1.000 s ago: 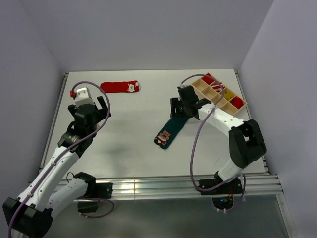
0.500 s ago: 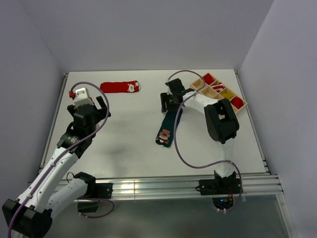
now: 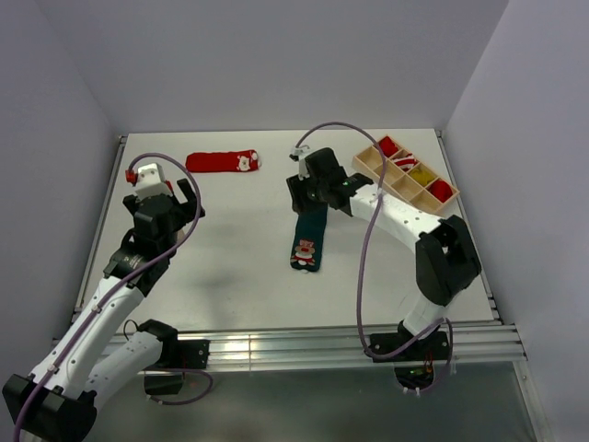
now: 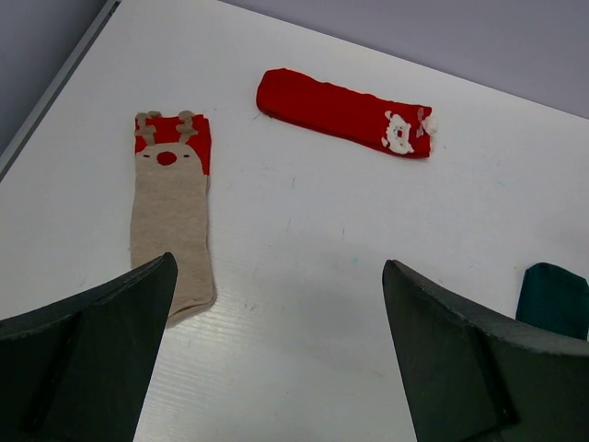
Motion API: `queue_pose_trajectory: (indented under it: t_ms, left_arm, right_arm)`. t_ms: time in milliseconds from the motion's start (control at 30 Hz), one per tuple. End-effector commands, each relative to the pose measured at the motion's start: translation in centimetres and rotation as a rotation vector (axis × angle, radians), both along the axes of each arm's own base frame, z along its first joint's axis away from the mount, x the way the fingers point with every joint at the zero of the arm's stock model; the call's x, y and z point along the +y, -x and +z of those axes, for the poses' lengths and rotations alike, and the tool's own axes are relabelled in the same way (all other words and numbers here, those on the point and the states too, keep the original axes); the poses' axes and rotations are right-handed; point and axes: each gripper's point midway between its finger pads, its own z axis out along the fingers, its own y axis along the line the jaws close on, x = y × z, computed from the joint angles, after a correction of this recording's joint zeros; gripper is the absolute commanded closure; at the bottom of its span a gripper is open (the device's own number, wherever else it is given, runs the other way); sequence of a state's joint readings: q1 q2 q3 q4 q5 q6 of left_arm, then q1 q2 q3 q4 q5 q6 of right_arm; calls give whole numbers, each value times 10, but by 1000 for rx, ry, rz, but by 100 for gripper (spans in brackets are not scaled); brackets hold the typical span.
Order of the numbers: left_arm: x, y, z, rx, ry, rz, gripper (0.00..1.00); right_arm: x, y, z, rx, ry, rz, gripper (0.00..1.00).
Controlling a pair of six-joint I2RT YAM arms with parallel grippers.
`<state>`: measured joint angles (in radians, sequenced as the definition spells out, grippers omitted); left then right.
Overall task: Roll the socks
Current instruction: Adjust the sock at the center of the board.
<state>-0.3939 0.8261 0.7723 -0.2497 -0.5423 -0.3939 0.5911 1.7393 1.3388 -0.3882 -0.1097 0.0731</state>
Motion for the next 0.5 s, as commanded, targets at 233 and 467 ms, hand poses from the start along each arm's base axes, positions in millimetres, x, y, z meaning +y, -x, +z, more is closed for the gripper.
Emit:
queue_pose_trajectory:
  t_ms: [233,467]
  left_arm:
    - [-7,0,11,-46,30,-41,1]
    - [-7,1,12,-46,28,-45,0]
  right_arm:
    - [-18,29,-46,75,12,-59,61]
    - [1,28,-76,143,12,-89,60]
